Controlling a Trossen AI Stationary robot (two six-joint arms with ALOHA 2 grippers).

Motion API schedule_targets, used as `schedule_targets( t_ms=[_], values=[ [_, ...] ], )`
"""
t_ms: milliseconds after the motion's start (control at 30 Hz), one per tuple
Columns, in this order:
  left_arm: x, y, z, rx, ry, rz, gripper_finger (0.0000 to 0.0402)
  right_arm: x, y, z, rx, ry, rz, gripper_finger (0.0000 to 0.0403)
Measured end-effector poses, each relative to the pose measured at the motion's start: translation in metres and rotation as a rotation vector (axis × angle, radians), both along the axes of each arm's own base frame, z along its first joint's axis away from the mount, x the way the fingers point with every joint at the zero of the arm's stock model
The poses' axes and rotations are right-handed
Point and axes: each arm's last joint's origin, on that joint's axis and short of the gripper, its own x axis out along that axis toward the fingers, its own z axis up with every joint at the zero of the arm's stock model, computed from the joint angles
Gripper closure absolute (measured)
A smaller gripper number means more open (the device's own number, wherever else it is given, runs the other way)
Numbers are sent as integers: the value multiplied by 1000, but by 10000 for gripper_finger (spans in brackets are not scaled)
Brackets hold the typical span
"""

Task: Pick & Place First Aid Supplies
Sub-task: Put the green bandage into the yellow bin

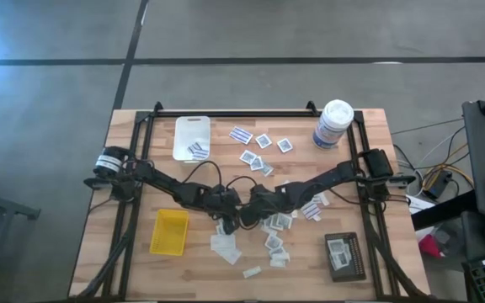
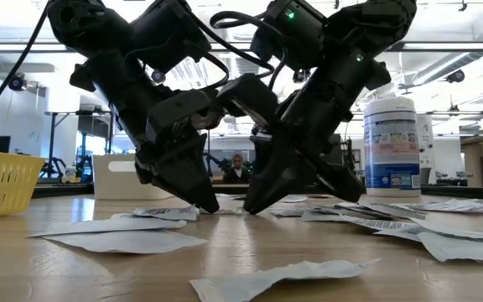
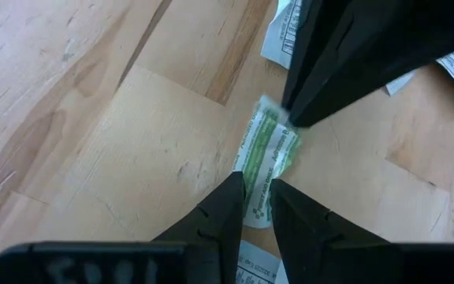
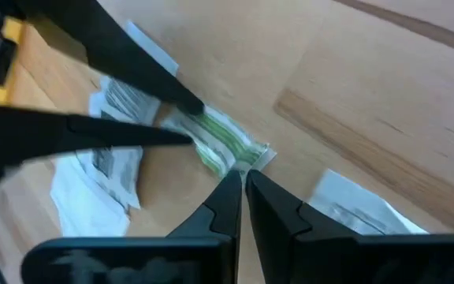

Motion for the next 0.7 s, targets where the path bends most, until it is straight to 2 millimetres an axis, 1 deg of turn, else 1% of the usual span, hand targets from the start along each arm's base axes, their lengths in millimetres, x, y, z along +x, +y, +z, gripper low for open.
schedule_targets(
  t_ms=[267,467,600,700],
  values=[
    [0,0,1,27,-7,-20,314,-6,0,10,-31,17,53,375],
    [1,0,1,17,-14,-9,314,-8,-2,16,-59,13,31,374],
    [1,0,1,4,-14,11,314,-5,-8,18,-38,0,-5,374],
    [1,0,1,-5,-14,25,314,-5,-10,17,-8,8,1,366]
  ],
)
